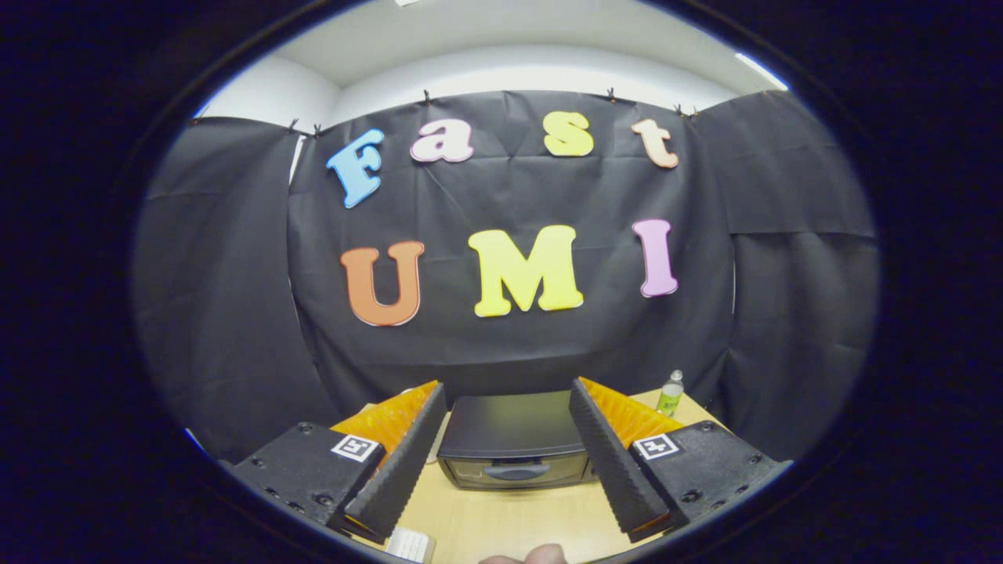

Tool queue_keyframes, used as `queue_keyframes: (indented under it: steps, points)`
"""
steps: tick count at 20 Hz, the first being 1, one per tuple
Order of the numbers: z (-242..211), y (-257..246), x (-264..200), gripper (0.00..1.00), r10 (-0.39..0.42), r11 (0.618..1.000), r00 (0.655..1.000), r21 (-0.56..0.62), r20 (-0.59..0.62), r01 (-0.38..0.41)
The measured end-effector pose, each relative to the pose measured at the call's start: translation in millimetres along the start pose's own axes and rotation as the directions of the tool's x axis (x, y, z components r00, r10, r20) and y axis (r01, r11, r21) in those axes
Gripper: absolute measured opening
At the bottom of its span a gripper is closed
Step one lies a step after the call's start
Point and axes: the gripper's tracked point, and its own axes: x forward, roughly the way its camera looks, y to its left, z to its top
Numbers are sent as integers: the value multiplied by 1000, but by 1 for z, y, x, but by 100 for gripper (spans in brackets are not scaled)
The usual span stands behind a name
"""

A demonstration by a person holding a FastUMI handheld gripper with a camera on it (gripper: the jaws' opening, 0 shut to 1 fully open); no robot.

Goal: Open the toaster oven, put the food inside, and close the toaster oven door.

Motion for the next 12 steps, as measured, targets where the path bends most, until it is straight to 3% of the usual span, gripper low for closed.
queue_keyframes:
  steps: [5,12]
  points:
    - [9,-4,-48,100,-28,1000,998,-6,60,28]
    - [2,-1,-67,100,-19,1000,998,-3,60,19]
